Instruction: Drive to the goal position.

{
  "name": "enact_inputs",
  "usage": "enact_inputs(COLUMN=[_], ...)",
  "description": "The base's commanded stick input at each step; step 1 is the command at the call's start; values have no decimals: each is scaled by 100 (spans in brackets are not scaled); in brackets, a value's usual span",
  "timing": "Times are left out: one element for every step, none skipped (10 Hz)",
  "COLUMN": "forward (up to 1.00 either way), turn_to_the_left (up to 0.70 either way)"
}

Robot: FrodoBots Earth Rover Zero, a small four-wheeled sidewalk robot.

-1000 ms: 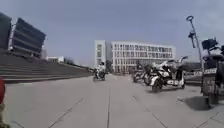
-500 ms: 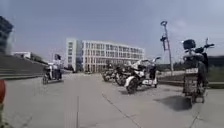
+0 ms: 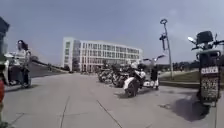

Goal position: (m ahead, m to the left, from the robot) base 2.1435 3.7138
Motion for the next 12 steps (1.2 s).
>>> enact_inputs(forward=[70, 70, 70, 70, 70, 70, 70, 70, 70, 70, 70, 70], turn_to_the_left=[34, 34, 34, 34, 34, 34, 34, 34, 34, 34, 34, 14])
